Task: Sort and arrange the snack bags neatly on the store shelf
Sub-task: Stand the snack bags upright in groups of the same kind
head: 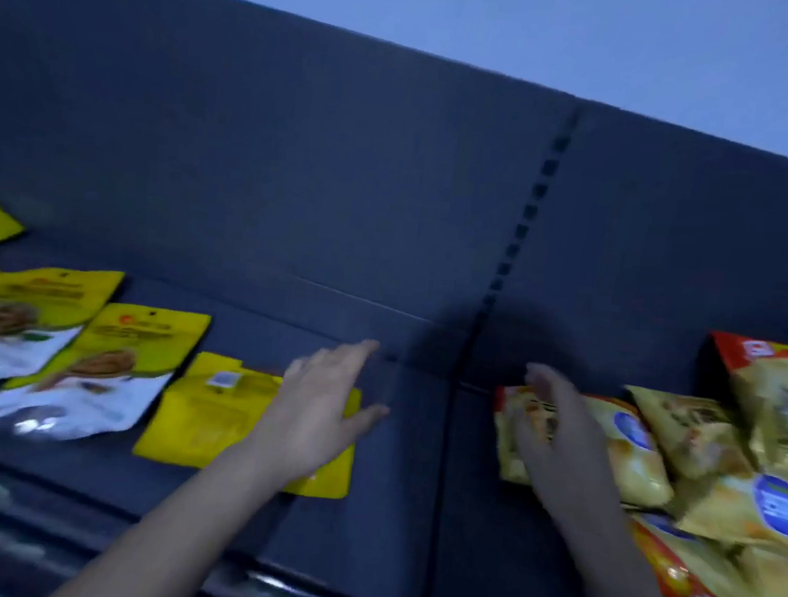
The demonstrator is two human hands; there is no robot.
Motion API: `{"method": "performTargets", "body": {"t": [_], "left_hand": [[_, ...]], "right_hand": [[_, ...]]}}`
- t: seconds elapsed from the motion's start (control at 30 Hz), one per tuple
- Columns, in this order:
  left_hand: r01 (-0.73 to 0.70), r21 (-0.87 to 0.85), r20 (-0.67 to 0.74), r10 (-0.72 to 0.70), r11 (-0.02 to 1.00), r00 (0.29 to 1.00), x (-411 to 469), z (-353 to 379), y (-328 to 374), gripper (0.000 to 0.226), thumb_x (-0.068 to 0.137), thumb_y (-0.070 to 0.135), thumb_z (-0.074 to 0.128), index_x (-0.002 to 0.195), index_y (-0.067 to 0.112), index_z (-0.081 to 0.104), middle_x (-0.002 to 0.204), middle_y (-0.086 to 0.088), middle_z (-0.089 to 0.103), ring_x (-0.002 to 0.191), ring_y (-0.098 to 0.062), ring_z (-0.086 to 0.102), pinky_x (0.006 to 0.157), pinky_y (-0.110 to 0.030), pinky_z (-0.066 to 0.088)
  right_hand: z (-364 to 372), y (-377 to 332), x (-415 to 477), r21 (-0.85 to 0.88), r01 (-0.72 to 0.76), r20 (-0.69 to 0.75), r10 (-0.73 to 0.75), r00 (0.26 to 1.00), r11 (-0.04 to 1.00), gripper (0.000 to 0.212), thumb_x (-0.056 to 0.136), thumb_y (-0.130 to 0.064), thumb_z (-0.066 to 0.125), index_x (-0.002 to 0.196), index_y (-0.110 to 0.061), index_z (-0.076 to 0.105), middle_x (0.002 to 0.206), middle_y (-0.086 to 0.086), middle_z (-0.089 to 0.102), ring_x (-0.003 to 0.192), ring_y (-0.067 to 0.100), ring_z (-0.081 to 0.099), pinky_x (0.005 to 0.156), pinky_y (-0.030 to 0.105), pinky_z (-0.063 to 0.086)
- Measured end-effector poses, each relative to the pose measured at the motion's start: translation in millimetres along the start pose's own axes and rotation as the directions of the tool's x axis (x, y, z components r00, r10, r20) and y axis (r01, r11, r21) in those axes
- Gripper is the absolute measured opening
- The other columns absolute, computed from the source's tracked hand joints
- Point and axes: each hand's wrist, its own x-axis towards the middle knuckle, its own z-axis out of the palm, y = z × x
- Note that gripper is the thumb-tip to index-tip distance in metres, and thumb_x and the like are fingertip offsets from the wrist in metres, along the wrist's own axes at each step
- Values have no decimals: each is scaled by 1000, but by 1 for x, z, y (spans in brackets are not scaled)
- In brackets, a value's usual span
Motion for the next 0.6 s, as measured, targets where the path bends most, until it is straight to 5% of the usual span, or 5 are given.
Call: {"method": "performTargets", "body": {"t": [0.1, 0.23, 0.33, 0.6], "left_hand": [[110, 29, 10, -110, 993, 994, -45, -34, -65, 85, 69, 64, 39, 140, 18, 40, 137, 0, 50, 127, -23, 45, 102, -33, 32], [251, 28, -69, -249, 968, 966, -111, -75, -150, 83, 67, 64, 42, 131, 13, 52, 127, -6, 59, 118, -28, 54, 95, -40, 44], [352, 62, -104, -344, 934, 933, -155, -110, -201, 70, 72, 56, 52, 129, 14, 53, 122, -6, 62, 112, -29, 56, 91, -38, 46], [553, 28, -237, -532, 832, 813, -222, -172, -280, 83, 66, 69, 33, 127, 18, 54, 126, -1, 58, 118, -23, 52, 95, -36, 41]], "right_hand": [[80, -38, -16, 40, 3, 281, -14, 959, 999, 46, 86, -15, 65, 130, -14, 49, 125, -3, 54, 119, 12, 50, 97, 20, 34], [164, -94, -39, 69, -4, 411, -25, 911, 998, 47, 86, -16, 64, 131, -12, 49, 130, 1, 53, 122, 19, 49, 97, 26, 36], [211, -130, -52, 81, 49, 429, -80, 900, 995, 45, 84, -14, 67, 127, -12, 52, 129, 2, 55, 122, 20, 49, 96, 24, 34], [274, -221, -72, 143, 177, 385, -220, 896, 974, 35, 84, -12, 65, 118, -18, 59, 108, -11, 55, 106, 10, 49, 91, 30, 41]]}}
